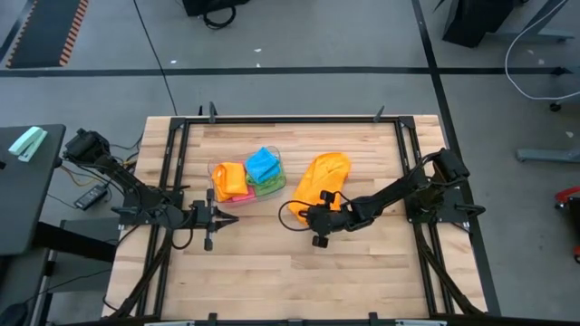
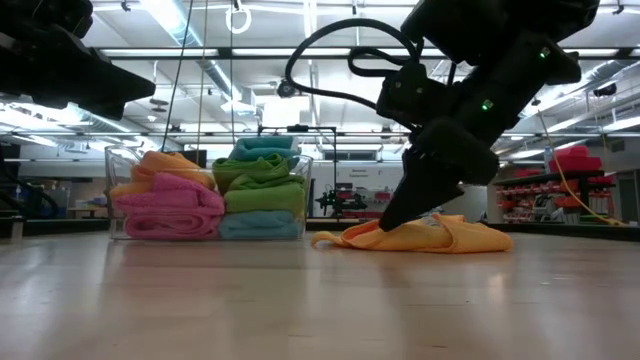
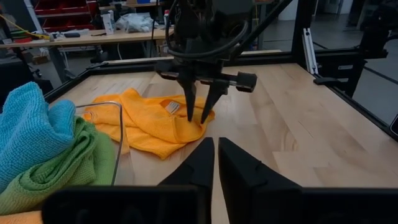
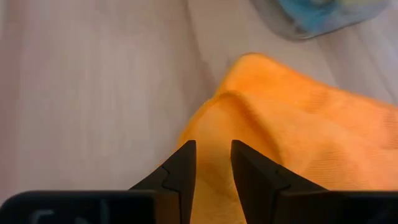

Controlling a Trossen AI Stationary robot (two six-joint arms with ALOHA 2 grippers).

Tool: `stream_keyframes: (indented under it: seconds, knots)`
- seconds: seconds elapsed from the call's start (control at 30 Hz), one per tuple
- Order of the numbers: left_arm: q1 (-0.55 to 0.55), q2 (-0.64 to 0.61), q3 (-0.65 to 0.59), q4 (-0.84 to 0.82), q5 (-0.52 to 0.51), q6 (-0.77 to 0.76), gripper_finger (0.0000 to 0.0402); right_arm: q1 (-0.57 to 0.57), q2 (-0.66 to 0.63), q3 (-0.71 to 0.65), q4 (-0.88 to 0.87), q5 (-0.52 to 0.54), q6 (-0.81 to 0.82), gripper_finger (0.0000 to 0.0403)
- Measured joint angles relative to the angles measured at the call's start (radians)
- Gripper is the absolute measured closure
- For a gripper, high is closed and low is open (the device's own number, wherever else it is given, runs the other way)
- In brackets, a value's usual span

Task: Fold microfiber towels
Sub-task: Fold the yellow microfiber towel

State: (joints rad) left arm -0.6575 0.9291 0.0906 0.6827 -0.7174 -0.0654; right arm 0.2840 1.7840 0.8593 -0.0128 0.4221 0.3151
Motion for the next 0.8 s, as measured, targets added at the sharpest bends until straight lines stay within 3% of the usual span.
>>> stream_keyframes:
  seconds: [0.23,0.47,0.8]
  knots:
    - [0.000,0.000,0.000,0.000,0.000,0.000,0.0381,0.000,0.000,0.000,-0.016,-0.089,0.018,0.0293]
    - [0.000,0.000,0.000,0.000,0.000,0.000,0.0371,0.000,0.000,0.000,-0.023,-0.020,0.018,0.0293]
    - [0.000,0.000,0.000,0.000,0.000,0.000,0.0371,0.000,0.000,0.000,-0.023,-0.016,0.026,0.0293]
